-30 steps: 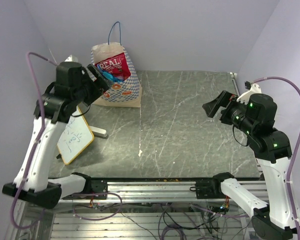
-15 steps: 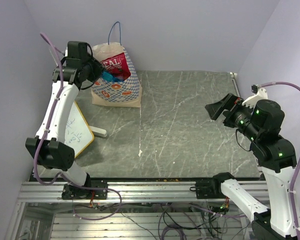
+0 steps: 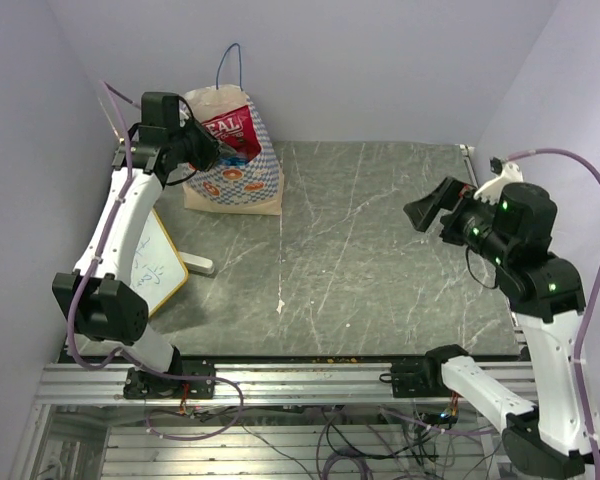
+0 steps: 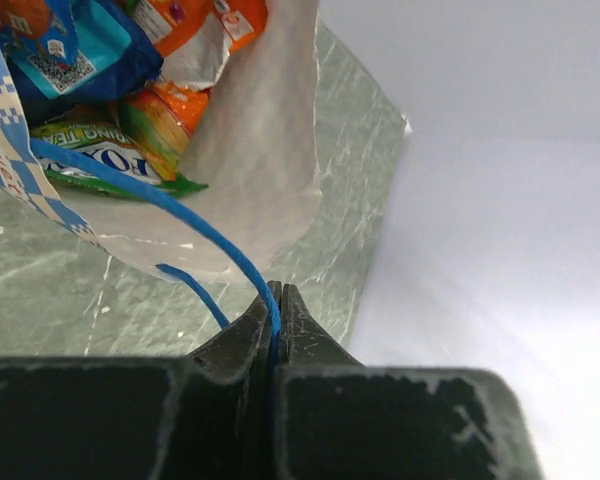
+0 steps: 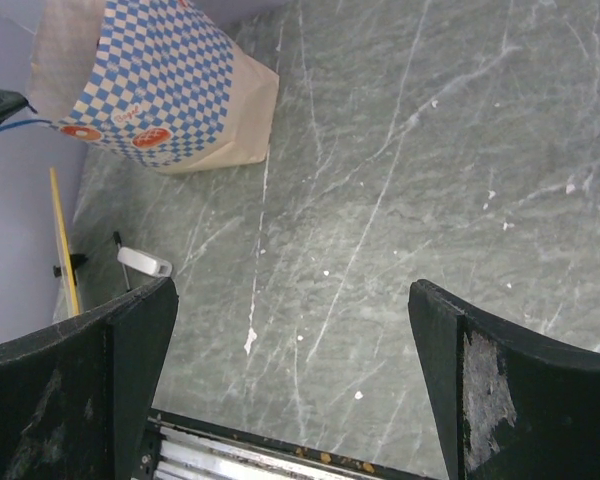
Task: Take the snacks out of the paper bag
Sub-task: Adjust the paper bag at the center of the board.
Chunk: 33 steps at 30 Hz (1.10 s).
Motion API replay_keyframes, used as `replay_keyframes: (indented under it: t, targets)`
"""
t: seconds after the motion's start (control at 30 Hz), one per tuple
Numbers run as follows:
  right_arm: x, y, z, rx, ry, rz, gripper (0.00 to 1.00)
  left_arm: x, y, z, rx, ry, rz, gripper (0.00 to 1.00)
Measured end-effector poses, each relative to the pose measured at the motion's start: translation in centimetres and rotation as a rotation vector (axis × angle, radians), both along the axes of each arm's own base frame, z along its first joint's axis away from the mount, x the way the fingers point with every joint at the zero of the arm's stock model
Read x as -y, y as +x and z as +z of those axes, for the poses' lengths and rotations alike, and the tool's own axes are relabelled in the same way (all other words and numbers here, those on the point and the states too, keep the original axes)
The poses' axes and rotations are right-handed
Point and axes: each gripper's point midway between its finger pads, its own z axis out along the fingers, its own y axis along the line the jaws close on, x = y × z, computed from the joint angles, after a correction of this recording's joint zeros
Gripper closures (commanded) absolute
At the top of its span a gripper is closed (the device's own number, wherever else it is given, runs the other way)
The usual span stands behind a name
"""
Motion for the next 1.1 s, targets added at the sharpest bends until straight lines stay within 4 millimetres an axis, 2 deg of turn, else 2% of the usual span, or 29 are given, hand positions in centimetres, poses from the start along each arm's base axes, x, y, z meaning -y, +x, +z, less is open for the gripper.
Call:
replay_keyframes:
  t: [0.2,0.27,0.47,0.7,0.87,1.03,1.1]
  targets:
    - [-1.7,2.8,1.9,0.012,-0.039,0.098,0.00,0.2,-2.6,0.9,0.004,0.036,-0.086,0.93]
    - [-2.1,3.5,1.6,0.009,-0.057,0.126,0.00,-0.1,-3.8,1.1,0.008,0.048,-0.089,0.93]
    - [-3.2,4.6,1.0,0.001,-0.069,0.189,0.01,-0.6,-7.7,-0.1,-0.023,0.050,-0.107,0.93]
    - [-3.7,4.7,1.1,0.015,-0.080,0.229,0.01,0.2,-8.8,-0.4,-0.034,0.065,-0.160,0.93]
    - [-3.5,4.4,1.0,0.017,-0.101,0.234,0.01,3.2,-10.2,-0.9,-0.045,0.093,-0.216,0.93]
    - [-3.0,3.8,1.0,0.019,-0.120,0.224,0.01,8.4,-11.9,-1.0,-0.049,0.125,-0.315,0.93]
    - [-2.8,3.4,1.1,0.023,-0.125,0.223,0.01,9.8,-12.5,-1.2,-0.053,0.134,-0.337,0.93]
